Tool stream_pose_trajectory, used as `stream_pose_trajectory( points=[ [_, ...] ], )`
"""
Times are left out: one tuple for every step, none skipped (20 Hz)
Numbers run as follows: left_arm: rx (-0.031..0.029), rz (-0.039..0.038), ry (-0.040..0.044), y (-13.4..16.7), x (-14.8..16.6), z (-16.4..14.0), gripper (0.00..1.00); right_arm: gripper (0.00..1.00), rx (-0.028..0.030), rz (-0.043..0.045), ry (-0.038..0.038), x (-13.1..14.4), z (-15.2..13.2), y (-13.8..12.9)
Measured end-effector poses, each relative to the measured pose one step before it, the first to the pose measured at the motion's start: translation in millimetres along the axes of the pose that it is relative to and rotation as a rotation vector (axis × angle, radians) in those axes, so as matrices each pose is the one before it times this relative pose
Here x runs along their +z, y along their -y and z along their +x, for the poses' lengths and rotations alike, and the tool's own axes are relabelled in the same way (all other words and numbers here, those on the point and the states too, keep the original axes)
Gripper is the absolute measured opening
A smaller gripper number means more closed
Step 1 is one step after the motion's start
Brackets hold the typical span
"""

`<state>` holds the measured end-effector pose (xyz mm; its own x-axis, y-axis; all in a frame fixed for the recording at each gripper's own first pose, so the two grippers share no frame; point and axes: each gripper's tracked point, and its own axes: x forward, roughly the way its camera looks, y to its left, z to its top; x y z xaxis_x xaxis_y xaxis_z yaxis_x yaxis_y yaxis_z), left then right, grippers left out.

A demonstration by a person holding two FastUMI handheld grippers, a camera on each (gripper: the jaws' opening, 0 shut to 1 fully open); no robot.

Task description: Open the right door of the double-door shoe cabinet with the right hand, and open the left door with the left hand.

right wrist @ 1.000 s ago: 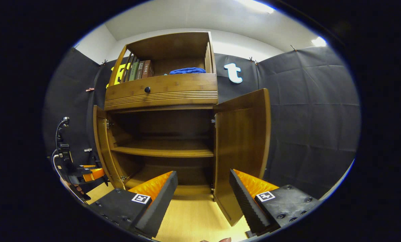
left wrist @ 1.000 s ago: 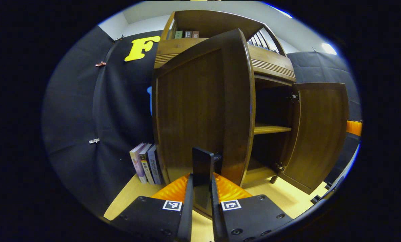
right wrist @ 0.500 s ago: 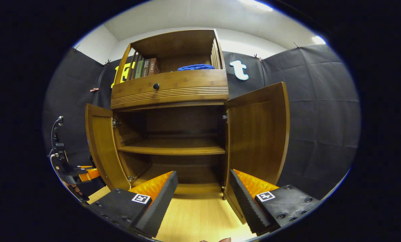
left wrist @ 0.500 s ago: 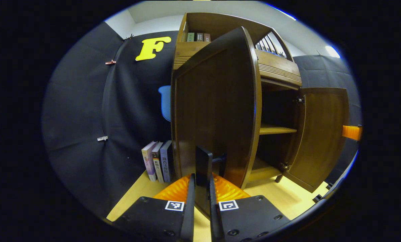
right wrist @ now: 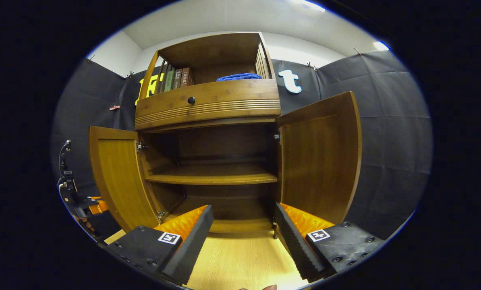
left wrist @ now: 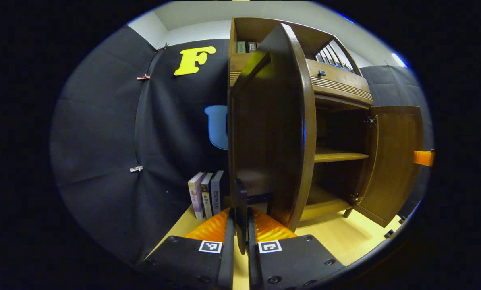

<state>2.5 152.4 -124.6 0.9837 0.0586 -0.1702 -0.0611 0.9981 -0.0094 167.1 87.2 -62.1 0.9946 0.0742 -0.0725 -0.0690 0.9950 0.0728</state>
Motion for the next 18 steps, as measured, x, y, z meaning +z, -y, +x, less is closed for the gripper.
stream_pose_trajectory(
  points=[
    [-0.00701, -0.00756, 0.00618, -4.81, 2.14, 0.81, 0.19, 0.98, 0.0033, -0.0008, -0.00361, -1.52, 2.35, -1.75],
    [-0.00871, -0.00984, 0.00033, -3.56, -0.61, -1.11, 0.18, 0.98, 0.00543, 0.00081, -0.00295, -0.34, 1.15, -2.35],
    [-0.00426, -0.00768, 0.00218, -3.95, 0.59, -1.5, 0.17, 0.98, 0.00506, 0.00232, -0.00097, 0.84, 2.77, -3.06],
    [-0.00325, -0.00635, -0.00101, -4.44, -1.02, -0.24, 0.17, 0.98, 0.00623, 0.00353, 0.00126, 0.68, 1.79, -3.27],
    [0.00144, -0.00171, -0.00206, -3.41, 0.63, -0.86, 0.16, 0.98, 0.00916, 0.00519, 0.00717, 2.82, 1.93, -3.76],
    [0.00324, 0.00017, -0.00465, -2.62, -1.03, -0.74, 0.14, 1.0, 0.01038, 0.00488, 0.00774, 1.66, 0.27, -2.44],
    [0.00267, -0.00129, -0.00368, -2.02, 0.68, -0.19, 0.14, 0.98, 0.01198, 0.00235, 0.0057, 1.8, 1.84, -2.25],
    [0.00482, -0.00077, -0.00361, -2.94, -1.02, -1.02, 0.08, 0.98, 0.01232, 0.00207, 0.00348, 2.02, 6.19, -3.3],
    [0.00235, -0.00251, -0.00343, -1.06, 0.91, -1.58, 0.11, 0.98, 0.01702, -0.00023, 0.00015, 2.7, 7.18, -4.62],
    [0.00757, -0.0031, -0.00444, 0.62, -0.65, 0.02, 0.1, 0.98, 0.01107, -0.00423, -0.00231, 1.57, 6.94, -1.07],
    [0.01393, 0.00147, -0.00734, -0.27, 0.48, -1.43, 0.1, 1.0, 0.0064, -0.00562, -0.00359, 1.82, 3.64, 0.48],
    [0.019, 0.00082, -0.00112, -1.39, -0.08, -2.43, 0.11, 0.98, 0.00272, -0.00284, 0.00305, 2.84, 2.53, 0.85],
    [0.01549, -0.00328, 0.00294, -0.57, 1.22, -2.78, 0.11, 1.0, -0.00204, -0.00149, 0.00513, 3.13, 1.24, 1.24],
    [0.01422, -0.0044, 0.00539, 0.36, -0.02, -3.71, 0.11, 1.0, 0.0005, -0.00028, 0.00257, 1.51, 1.75, 0.44],
    [0.01359, -0.00126, 0.00227, -1.97, -0.28, -3.88, 0.11, 0.98, 0.00162, 0.00119, -0.00001, 0.7, 1.86, -0.53],
    [0.01207, 0.00026, -0.00101, -2.71, -2.46, -4.92, 0.11, 0.98, 0.00825, 0.00234, -0.00247, -0.31, 0.9, -2.04],
    [0.00782, 0.00282, -0.00008, -2.06, -0.97, -5.39, 0.11, 0.98, 0.00916, 0.00347, -0.00387, -0.25, -0.4, -3.03],
    [0.00251, 0.00324, -0.00142, -0.41, -0.82, -6.3, 0.11, 0.98, 0.00636, 0.00274, 0.00004, 0.31, -1.16, -2.76]
  ],
)
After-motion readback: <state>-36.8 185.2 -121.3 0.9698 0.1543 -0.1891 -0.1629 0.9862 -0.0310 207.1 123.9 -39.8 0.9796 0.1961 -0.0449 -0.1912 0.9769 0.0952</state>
